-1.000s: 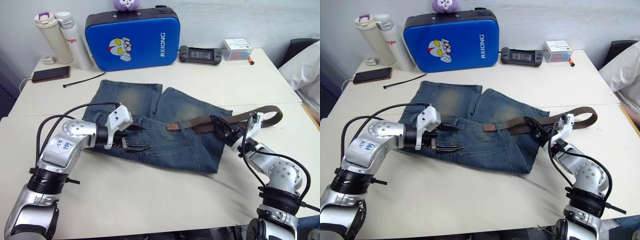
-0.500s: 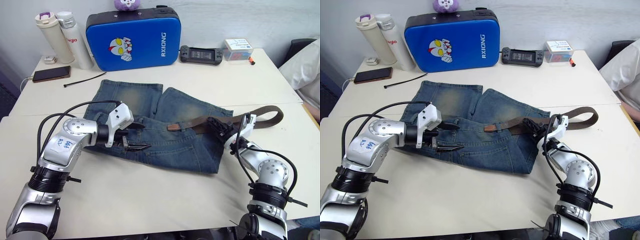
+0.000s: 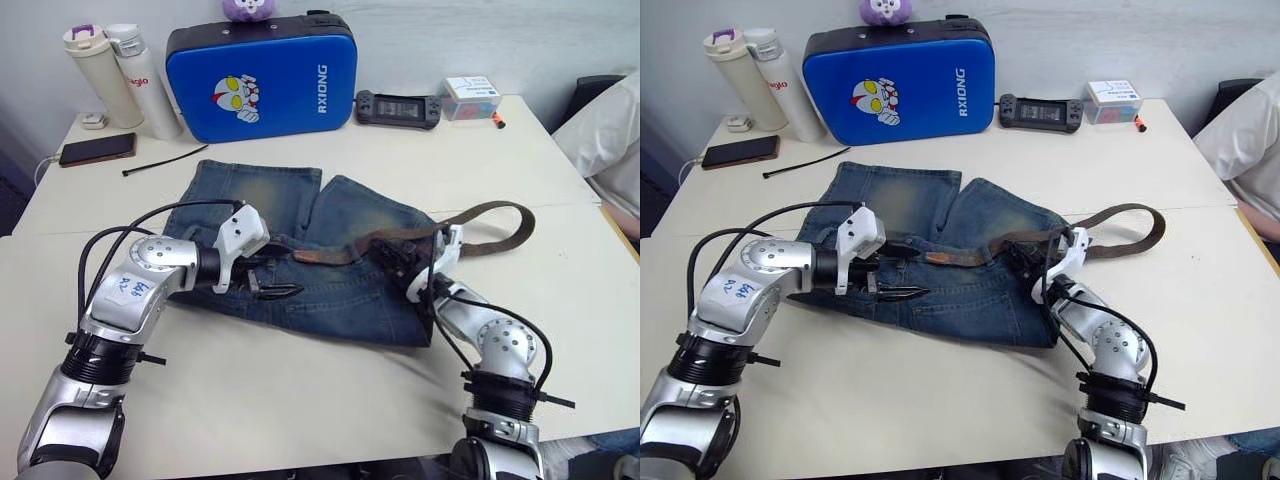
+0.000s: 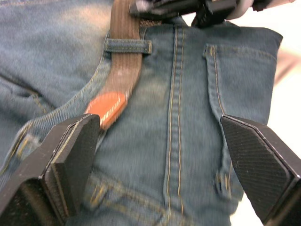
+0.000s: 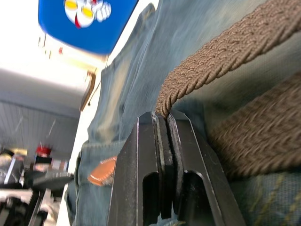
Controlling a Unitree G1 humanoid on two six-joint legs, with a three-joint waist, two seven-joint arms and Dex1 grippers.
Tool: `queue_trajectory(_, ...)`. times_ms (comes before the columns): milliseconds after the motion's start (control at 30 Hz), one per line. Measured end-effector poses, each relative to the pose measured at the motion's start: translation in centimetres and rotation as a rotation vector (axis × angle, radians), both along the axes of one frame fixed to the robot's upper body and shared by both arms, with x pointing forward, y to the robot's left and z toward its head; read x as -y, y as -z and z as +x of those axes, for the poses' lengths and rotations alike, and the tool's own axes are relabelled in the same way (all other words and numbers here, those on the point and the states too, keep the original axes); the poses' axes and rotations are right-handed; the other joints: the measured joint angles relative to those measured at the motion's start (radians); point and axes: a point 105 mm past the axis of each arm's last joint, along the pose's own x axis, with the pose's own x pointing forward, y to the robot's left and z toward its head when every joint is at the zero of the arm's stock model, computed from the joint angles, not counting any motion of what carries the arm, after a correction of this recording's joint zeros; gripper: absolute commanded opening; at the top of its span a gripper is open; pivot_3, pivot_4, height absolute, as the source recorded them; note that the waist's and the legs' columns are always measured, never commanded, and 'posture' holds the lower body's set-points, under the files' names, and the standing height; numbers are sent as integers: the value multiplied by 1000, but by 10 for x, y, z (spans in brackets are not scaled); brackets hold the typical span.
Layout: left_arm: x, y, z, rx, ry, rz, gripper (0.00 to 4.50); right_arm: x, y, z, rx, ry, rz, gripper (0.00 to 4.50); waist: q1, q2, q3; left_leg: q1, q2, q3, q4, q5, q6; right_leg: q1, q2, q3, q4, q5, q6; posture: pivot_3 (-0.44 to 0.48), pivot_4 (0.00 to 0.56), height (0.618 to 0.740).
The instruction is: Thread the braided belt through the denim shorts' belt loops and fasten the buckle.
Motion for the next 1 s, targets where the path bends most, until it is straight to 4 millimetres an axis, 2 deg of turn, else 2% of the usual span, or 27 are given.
queue_trajectory(100,1,-3,2,14,-1,2,4500,-4,2,-2,2,-10,-37,34,-3,0,0,0,0,0,0,0,0,0,0,0,0,0,0,0,150,725)
queue_trajectory(167,2,-3,2,15,-2,2,4500,-4,3,-4,2,-16,-53,801,-3,0,0,0,0,0,-1,0,0,0,0,0,0,0,0,0,150,725)
queue_trajectory(200,1,-3,2,14,-3,2,4500,-3,4,-4,1,-16,-59,964,-3,0,0,0,0,0,-1,0,0,0,0,0,0,0,0,0,150,725)
queue_trajectory(300,-1,-2,5,5,-15,2,4500,3,1,-8,15,-28,-93,2368,-3,0,0,0,0,0,-1,0,0,0,0,0,0,0,0,0,150,725)
queue_trajectory(400,-2,-3,7,7,-14,5,4500,18,-14,-16,90,-68,-220,3641,4,0,0,0,-1,0,0,0,1,0,-1,0,0,0,0,0,150,725)
queue_trajectory(433,-2,-4,7,11,-10,7,4500,24,-20,-21,126,-90,-283,4271,7,0,0,0,-1,0,0,0,1,0,-1,0,0,0,0,0,150,725)
queue_trajectory(467,-2,-4,7,13,-9,8,4500,26,-24,-25,151,-108,-318,4460,7,0,0,0,-1,0,0,-1,1,0,-1,0,-1,0,0,0,150,725)
queue_trajectory(600,-4,-9,9,30,-2,17,4500,23,-35,-73,342,-423,-649,4460,23,1,1,-1,0,0,0,-1,1,0,0,0,-2,0,0,0,150,725)
queue_trajectory(667,-6,-8,11,22,-3,18,4500,16,-39,-89,446,-555,-767,4460,22,0,2,-1,0,2,2,-1,1,0,0,0,-2,0,0,0,150,725)
queue_trajectory(800,-1,-18,11,54,35,23,4500,-2,-26,-110,566,-775,-923,4460,25,-1,2,-1,0,2,3,-1,1,0,0,0,-2,0,0,0,150,725)
queue_trajectory(900,0,-19,11,63,55,36,4500,-11,-8,-114,613,-849,-1007,4460,29,-2,2,-1,0,2,3,-1,1,0,0,-1,-2,0,1,0,150,725)
queue_trajectory(1000,1,-13,14,57,66,67,4500,-9,20,-103,613,-869,-1161,3684,33,-2,3,-2,-1,1,6,-1,2,1,0,-2,-2,0,1,0,150,725)
